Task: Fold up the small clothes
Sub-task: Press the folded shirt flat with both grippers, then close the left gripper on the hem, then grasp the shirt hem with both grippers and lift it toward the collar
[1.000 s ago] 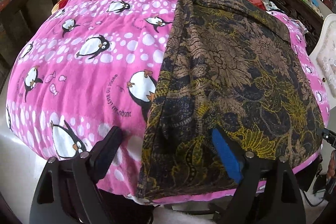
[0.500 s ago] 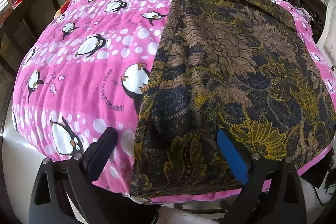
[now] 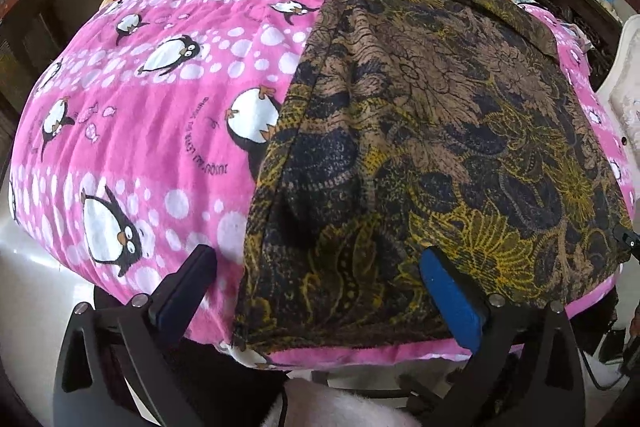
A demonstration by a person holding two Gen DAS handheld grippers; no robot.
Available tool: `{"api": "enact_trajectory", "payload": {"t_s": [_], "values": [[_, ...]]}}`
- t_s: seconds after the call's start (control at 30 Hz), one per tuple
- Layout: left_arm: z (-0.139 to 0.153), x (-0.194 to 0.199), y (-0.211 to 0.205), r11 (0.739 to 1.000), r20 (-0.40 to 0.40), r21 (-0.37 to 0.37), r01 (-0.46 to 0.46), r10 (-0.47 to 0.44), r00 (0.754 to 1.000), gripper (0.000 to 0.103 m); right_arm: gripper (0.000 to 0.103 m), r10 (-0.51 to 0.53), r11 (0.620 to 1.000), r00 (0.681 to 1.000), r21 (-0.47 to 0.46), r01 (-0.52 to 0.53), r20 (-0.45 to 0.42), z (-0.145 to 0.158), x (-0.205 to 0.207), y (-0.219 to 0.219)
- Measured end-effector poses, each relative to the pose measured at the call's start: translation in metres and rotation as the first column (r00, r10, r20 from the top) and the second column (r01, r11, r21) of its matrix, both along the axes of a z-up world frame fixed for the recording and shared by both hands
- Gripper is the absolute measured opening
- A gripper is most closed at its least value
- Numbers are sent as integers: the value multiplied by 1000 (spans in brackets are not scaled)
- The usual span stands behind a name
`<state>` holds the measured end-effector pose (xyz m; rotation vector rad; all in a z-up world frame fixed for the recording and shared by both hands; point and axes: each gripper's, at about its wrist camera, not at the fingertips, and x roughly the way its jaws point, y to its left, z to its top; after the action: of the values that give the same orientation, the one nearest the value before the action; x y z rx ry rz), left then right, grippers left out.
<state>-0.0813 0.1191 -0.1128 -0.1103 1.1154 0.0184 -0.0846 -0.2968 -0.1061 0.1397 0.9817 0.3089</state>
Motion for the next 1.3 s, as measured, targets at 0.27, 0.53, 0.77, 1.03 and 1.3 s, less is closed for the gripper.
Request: {"api": "enact_trajectory", "payload": {"t_s": [0.27, 0.53, 0.77, 1.03, 1.3], "values": [[-2, -2, 3, 1000, -19, -21, -10, 9, 1000, 101, 35, -5, 992, 999, 127, 10, -35, -4, 1, -10], [4, 1, 4, 999, -15, 2, -47, 47, 999, 75, 30, 78, 995, 997, 67, -76, -21, -5, -5, -1], [18, 3, 23, 998, -23, -67, -23, 21, 1000, 7, 9, 123, 961, 992, 249, -121, 8, 2, 2, -13], [15, 1, 21, 991, -12, -130, 25, -26, 1000, 36, 12, 146, 961, 988, 245, -132, -43, -9, 7, -6], [12, 5, -1, 988, -21, -122, 92, -96, 995, 73, 21, 132, 943, 990, 313, -114, -40, -15, 6, -13]]}}
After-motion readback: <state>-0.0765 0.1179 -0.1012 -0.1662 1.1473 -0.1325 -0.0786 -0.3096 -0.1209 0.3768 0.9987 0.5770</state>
